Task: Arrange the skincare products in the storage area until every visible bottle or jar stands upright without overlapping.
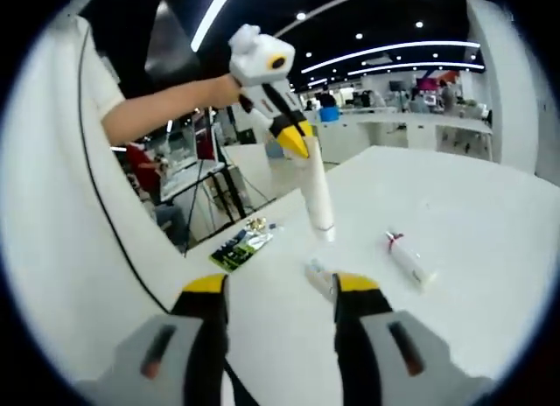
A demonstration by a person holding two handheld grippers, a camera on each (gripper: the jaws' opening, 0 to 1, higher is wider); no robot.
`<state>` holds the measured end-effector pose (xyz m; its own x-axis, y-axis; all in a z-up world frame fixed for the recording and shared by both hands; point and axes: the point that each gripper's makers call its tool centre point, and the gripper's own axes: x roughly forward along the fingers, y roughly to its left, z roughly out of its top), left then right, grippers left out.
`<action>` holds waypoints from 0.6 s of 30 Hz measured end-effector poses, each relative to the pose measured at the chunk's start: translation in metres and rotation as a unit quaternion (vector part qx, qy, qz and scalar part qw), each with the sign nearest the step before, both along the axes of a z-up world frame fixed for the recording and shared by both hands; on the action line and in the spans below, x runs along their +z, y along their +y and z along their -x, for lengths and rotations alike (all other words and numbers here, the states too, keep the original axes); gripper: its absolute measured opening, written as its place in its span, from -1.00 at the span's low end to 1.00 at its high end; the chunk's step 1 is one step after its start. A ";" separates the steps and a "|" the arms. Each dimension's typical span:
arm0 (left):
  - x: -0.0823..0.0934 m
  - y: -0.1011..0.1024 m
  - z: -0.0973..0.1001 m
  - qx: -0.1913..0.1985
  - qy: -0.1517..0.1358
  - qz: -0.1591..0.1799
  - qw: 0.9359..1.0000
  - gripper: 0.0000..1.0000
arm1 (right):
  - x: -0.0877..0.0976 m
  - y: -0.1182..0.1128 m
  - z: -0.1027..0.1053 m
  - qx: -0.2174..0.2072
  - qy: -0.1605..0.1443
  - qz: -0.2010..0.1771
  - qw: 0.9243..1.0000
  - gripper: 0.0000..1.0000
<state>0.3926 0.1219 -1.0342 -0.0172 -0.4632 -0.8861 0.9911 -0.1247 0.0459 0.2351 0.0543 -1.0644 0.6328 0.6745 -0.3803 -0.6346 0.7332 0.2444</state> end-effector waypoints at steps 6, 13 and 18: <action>-0.008 -0.011 -0.016 0.006 -0.001 -0.005 1.000 -1.00 | -0.003 -0.009 0.010 -0.017 0.007 0.001 1.000 -0.08; -0.029 -0.016 -0.032 0.011 -0.002 -0.030 0.999 -1.00 | 0.001 -0.029 0.019 -0.058 0.008 -0.015 0.998 -0.08; -0.039 -0.016 -0.042 0.018 -0.003 -0.046 0.999 -1.00 | 0.000 -0.041 0.026 -0.077 0.006 -0.013 0.997 -0.08</action>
